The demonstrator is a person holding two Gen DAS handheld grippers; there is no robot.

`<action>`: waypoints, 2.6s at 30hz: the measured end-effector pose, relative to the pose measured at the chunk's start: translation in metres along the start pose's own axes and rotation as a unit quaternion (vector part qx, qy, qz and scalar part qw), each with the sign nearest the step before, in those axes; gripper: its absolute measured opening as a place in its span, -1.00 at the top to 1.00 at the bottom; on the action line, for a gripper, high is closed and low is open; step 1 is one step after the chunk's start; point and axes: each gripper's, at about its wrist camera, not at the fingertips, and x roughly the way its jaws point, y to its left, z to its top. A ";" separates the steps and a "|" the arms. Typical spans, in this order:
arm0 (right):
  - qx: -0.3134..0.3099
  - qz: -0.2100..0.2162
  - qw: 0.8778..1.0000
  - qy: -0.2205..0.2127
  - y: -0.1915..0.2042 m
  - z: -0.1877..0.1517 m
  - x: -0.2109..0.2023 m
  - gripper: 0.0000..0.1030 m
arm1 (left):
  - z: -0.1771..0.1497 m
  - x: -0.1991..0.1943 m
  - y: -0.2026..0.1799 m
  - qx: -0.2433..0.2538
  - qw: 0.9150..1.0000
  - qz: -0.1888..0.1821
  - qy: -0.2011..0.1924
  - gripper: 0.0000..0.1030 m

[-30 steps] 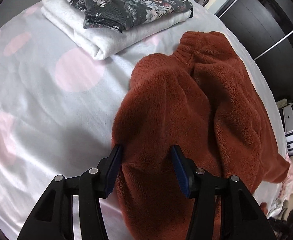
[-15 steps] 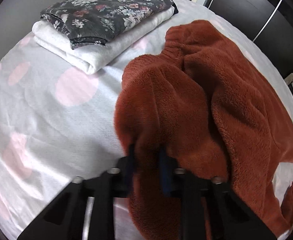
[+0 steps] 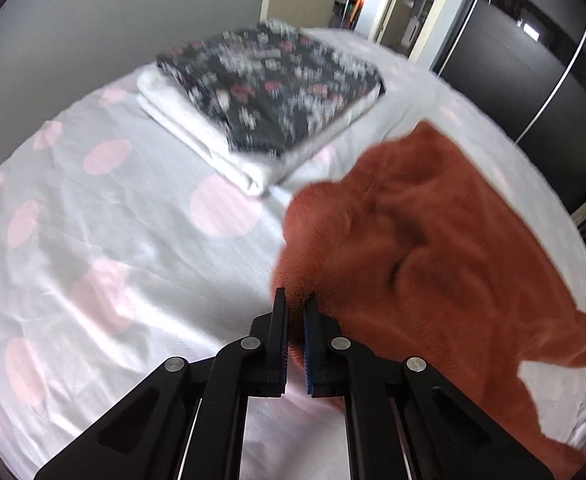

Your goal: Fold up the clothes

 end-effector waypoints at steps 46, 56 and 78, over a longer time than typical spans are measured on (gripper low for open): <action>-0.107 -0.024 0.981 0.163 0.010 -0.018 0.045 0.53 | 0.023 0.009 0.006 0.204 0.963 0.056 0.168 -0.10; -0.085 -0.051 0.976 0.192 -0.026 -0.022 0.064 0.39 | 0.005 0.022 0.039 0.150 0.967 0.050 0.202 -0.41; -0.090 0.209 0.953 0.199 0.113 -0.094 0.076 0.39 | 0.009 -0.076 -0.068 0.127 0.971 -0.199 0.043 0.85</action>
